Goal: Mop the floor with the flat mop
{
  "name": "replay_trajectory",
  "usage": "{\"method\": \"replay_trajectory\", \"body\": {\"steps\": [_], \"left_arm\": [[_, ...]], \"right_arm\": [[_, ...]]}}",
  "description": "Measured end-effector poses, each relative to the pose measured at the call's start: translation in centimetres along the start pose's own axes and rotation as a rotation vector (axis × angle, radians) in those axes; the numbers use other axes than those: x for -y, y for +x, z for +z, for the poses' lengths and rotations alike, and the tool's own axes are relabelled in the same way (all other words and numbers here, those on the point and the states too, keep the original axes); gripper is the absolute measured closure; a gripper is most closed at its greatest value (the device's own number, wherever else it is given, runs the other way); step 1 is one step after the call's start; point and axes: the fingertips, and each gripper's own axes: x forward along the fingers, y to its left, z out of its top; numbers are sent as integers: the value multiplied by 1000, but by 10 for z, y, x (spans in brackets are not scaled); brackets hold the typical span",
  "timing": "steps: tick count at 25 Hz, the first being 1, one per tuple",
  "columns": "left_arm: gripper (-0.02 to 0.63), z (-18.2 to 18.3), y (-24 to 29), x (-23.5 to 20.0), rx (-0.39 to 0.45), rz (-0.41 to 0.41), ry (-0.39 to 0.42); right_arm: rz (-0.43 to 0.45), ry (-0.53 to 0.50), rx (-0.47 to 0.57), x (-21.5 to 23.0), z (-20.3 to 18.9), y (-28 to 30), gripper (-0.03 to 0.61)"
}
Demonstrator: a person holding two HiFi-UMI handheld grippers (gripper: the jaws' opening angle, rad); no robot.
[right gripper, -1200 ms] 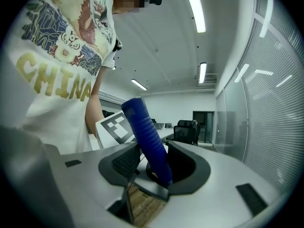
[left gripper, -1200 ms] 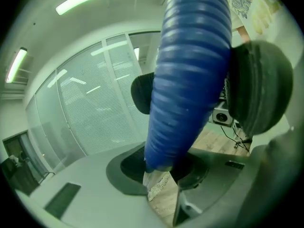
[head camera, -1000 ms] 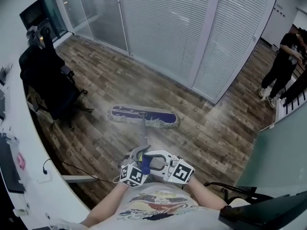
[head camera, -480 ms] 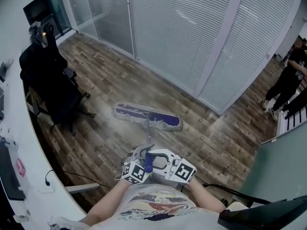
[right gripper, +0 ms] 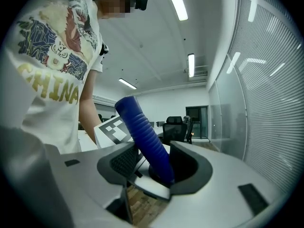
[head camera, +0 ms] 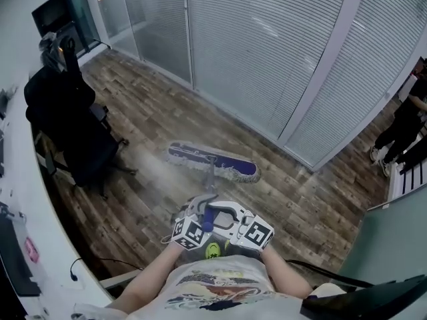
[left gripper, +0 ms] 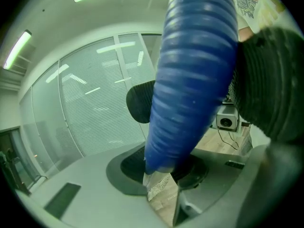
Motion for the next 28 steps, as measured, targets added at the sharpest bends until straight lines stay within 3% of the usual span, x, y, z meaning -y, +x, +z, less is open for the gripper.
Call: {"method": "replay_trajectory", "body": {"steps": [5, 9, 13, 23, 28], "left_arm": [[520, -17, 22, -36, 2, 6, 11], [525, -20, 48, -71, 9, 12, -8], [525, -19, 83, -121, 15, 23, -31], [525, -12, 202, -239, -6, 13, -6], [525, -12, 244, -274, -15, 17, -4]], "right_arm": [[26, -29, -43, 38, -14, 21, 382], [22, 4, -30, 80, -15, 30, 380], [39, -16, -13, 140, -16, 41, 379], [9, 63, 14, 309, -25, 45, 373], [6, 93, 2, 363, -32, 43, 373]]}}
